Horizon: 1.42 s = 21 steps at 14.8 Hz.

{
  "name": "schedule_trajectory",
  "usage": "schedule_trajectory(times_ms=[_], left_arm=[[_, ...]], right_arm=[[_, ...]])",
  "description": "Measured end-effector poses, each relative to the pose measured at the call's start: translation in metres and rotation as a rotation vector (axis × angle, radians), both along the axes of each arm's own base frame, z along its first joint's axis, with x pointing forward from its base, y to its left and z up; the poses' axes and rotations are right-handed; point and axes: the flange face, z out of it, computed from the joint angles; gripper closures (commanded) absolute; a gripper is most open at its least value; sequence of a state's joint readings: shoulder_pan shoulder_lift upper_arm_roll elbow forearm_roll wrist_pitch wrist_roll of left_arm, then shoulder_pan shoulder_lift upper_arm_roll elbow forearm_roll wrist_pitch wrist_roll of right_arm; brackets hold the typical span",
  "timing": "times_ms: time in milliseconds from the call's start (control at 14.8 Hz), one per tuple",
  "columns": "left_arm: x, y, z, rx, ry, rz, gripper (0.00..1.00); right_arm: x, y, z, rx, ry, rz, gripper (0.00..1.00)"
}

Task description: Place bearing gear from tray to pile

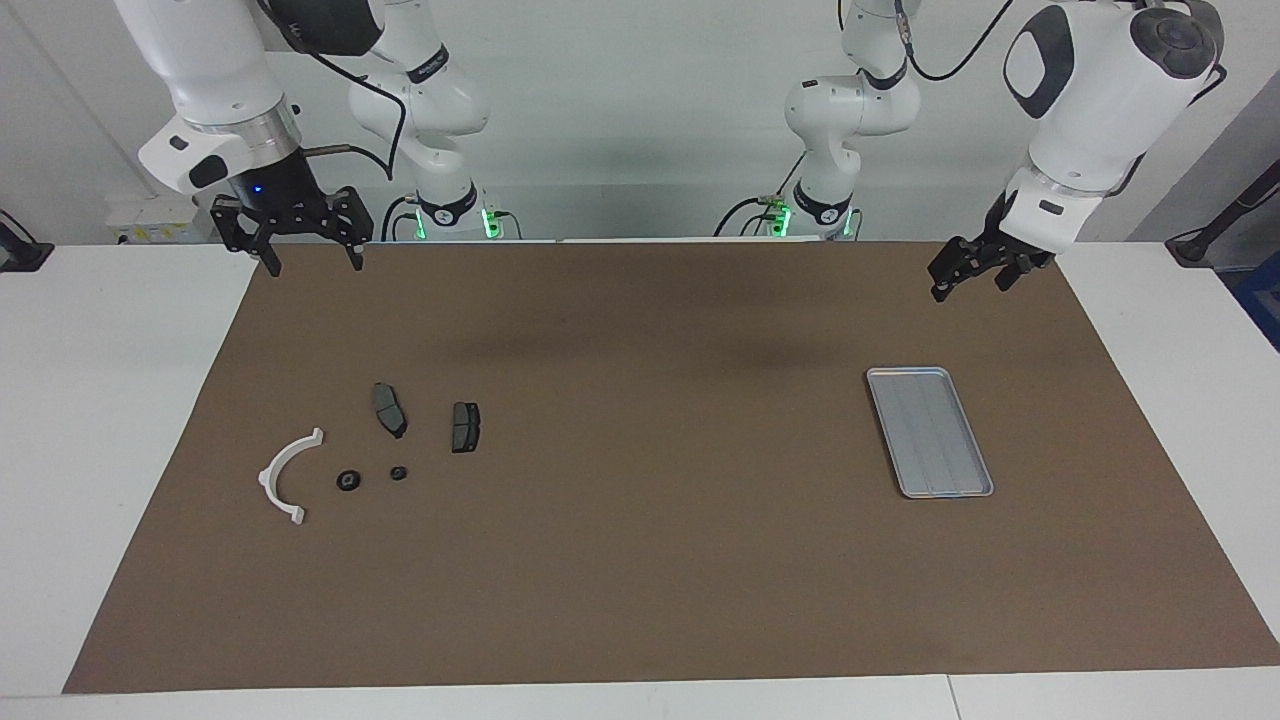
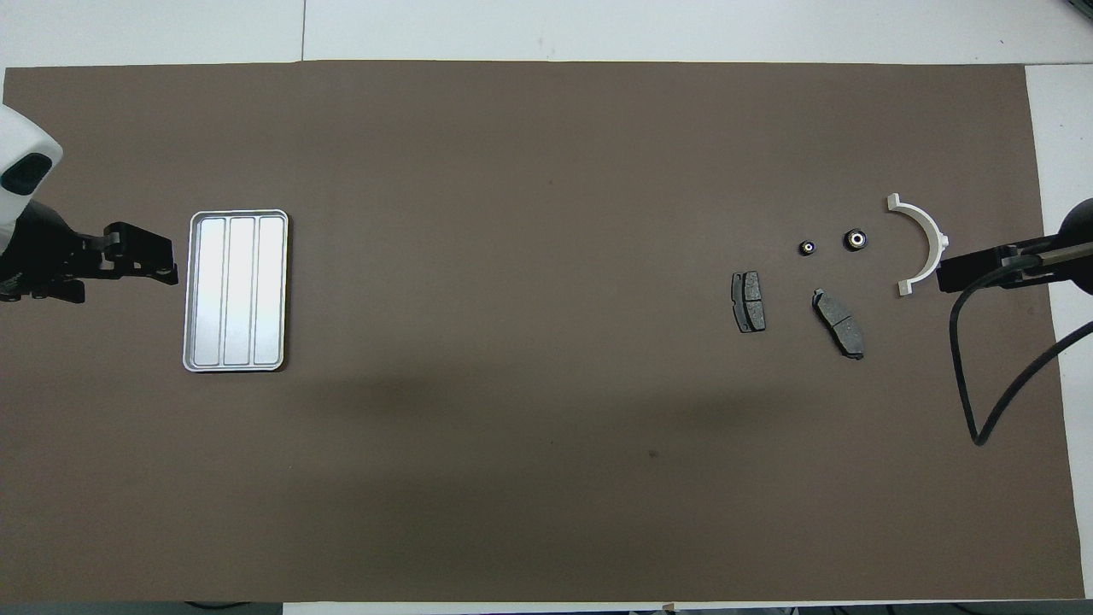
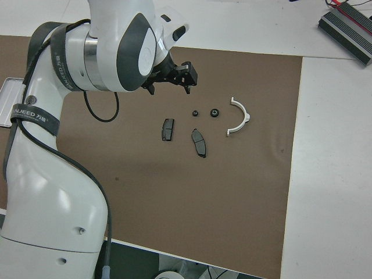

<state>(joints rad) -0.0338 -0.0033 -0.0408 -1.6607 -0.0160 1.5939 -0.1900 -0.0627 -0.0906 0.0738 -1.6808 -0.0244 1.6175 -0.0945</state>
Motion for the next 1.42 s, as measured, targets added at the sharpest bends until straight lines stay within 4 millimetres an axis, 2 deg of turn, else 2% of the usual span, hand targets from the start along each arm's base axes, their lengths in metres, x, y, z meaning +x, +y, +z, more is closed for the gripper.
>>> schedule_trajectory(times_ms=[473, 946, 1419], left_arm=[[0.000, 0.000, 0.000, 0.000, 0.000, 0.000, 0.00], [0.000, 0.000, 0.000, 0.000, 0.000, 0.000, 0.00], [0.000, 0.000, 0.000, 0.000, 0.000, 0.000, 0.00]], right_arm=[[-0.006, 0.000, -0.004, -0.001, 0.055, -0.002, 0.00], [-0.007, -0.033, -0.004, 0.004, 0.054, -0.091, 0.00], [-0.007, -0.037, -0.003, 0.003, 0.052, -0.100, 0.00]])
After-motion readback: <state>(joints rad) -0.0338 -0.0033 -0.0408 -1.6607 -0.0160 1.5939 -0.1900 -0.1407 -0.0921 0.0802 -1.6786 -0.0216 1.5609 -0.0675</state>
